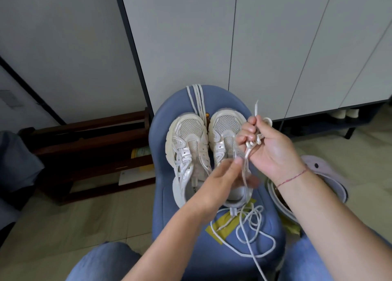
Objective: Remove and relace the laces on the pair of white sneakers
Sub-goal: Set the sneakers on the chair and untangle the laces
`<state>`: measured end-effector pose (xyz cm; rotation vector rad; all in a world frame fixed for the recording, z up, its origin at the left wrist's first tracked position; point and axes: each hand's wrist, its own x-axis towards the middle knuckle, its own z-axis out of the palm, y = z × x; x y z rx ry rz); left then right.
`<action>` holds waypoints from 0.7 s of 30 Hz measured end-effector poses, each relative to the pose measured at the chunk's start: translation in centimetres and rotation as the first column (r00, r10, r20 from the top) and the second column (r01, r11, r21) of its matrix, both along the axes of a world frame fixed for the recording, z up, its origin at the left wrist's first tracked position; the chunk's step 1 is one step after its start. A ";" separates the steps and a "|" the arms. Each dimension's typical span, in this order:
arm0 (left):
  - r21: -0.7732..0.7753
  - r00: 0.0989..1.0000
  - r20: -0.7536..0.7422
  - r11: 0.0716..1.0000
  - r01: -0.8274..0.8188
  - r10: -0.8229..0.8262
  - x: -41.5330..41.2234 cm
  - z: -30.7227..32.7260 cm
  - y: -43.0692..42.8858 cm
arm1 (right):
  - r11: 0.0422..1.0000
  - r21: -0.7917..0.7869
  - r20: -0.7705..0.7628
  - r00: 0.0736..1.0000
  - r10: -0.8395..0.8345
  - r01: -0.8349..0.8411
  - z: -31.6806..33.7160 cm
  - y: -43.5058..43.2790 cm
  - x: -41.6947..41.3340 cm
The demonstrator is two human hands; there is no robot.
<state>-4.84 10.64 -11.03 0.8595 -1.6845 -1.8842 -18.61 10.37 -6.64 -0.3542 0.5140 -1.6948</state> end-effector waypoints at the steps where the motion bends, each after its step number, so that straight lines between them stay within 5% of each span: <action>1: -0.023 0.998 0.057 0.999 0.038 -0.037 0.1 -0.3 0.0 | 1.000 0.005 -0.032 1.000 -0.002 0.002 0.1 0.3 -0.6; 4: -0.027 0.996 0.069 0.998 -0.058 0.060 0.3 0.0 -0.8 | 0.993 0.104 -0.355 0.935 -0.016 0.057 0.0 1.5 -2.4; 7: 0.047 0.974 -0.064 0.975 -0.216 0.219 1.2 0.6 -2.7 | 0.955 0.294 -0.779 0.592 0.209 0.050 0.0 3.5 -2.9; 9: 0.075 0.961 -0.119 0.967 -0.243 0.251 1.5 0.7 -3.3 | 0.919 0.393 -0.836 0.403 0.372 -0.032 -0.3 4.3 -2.2; 11: 0.080 0.959 -0.126 0.966 -0.247 0.256 1.5 0.5 -3.3 | 0.908 0.411 -0.841 0.350 0.413 -0.083 -0.7 4.6 -1.4; 13: 0.063 0.960 -0.129 0.969 -0.241 0.247 1.3 0.6 -3.1 | 0.923 0.376 -0.839 0.391 0.378 -0.085 -0.8 4.7 -1.0; 15: 0.046 0.963 -0.128 0.971 -0.234 0.238 1.2 0.5 -3.0 | 0.948 0.316 -0.790 0.540 0.291 -0.048 -0.9 4.6 -1.1; 18: 0.012 0.970 -0.102 0.975 -0.222 0.222 1.2 0.2 -2.9 | 0.971 0.235 -0.548 0.830 0.104 0.034 -0.6 4.0 -1.6; 21: 0.015 0.980 -0.072 0.983 -0.184 0.184 1.1 0.1 -2.4 | 0.982 0.188 -0.243 0.970 0.025 0.022 -0.3 3.5 -1.8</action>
